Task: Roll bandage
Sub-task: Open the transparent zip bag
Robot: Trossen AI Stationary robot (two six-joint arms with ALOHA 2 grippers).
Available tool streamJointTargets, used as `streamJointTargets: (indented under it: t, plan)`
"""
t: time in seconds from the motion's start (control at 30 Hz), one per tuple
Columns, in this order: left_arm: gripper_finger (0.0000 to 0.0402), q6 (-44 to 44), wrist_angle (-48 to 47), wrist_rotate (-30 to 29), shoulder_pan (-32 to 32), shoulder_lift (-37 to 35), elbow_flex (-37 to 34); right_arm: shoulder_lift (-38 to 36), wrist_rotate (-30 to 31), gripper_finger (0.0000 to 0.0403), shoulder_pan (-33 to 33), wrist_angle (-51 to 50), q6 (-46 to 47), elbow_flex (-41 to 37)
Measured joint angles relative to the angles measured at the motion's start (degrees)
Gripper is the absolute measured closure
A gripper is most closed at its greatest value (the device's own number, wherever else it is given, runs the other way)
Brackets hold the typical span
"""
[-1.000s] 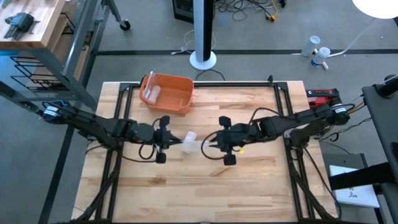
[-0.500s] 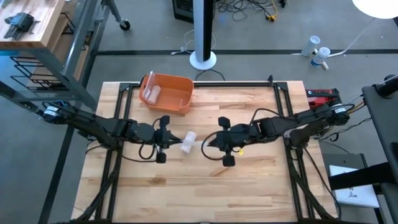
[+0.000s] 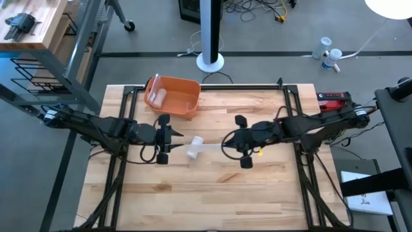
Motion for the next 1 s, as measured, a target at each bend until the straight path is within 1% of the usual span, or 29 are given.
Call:
streamJointTargets:
  t: [0.07, 0.17, 0.27, 0.37, 0.47, 0.7, 0.8, 0.9, 1.0]
  plan:
    - [0.0243, -0.2, 0.5, 0.0, 0.0, -0.3, -0.1, -1.5, 0.1, 0.0403, 0.0, -1.3, -0.1, 0.0]
    - [0.0236, -0.7, 1.9, 0.0, 0.0, -0.5, -0.4, -2.7, 0.7, 0.0403, 0.0, -2.9, -0.1, 0.0]
    - [0.0246, -0.8, 4.5, 0.6, 0.0, -0.3, -1.0, -2.7, 1.5, 0.0403, 0.0, -3.2, -0.1, -0.1]
    - [0.0263, -0.9, 8.6, 3.2, 0.0, -0.2, -1.8, -2.7, 3.2, 0.0403, -0.1, -3.9, 0.8, -0.1]
    - [0.0280, -0.9, 12.7, 4.5, 0.0, -0.2, -3.1, -2.6, 4.3, 0.0403, -0.1, -4.0, 1.1, -0.1]
    - [0.0313, -1.9, 13.4, 4.5, 0.1, -0.2, -4.7, -2.6, 4.5, 0.0403, -0.3, -4.0, 2.1, -0.1]
    - [0.0321, -2.2, 13.4, 4.6, 0.1, -0.2, -4.7, -2.6, 4.5, 0.0403, -0.3, -4.0, 2.1, -0.1]
    - [0.0317, -2.3, 12.6, 5.4, 0.1, -0.2, -4.7, -2.7, 4.5, 0.0403, -0.3, -4.2, 2.0, -0.1]
    - [0.0302, -2.7, 11.5, 5.1, 0.1, -0.2, -4.7, -3.0, 4.5, 0.0403, -0.3, -5.6, 2.0, 0.4]
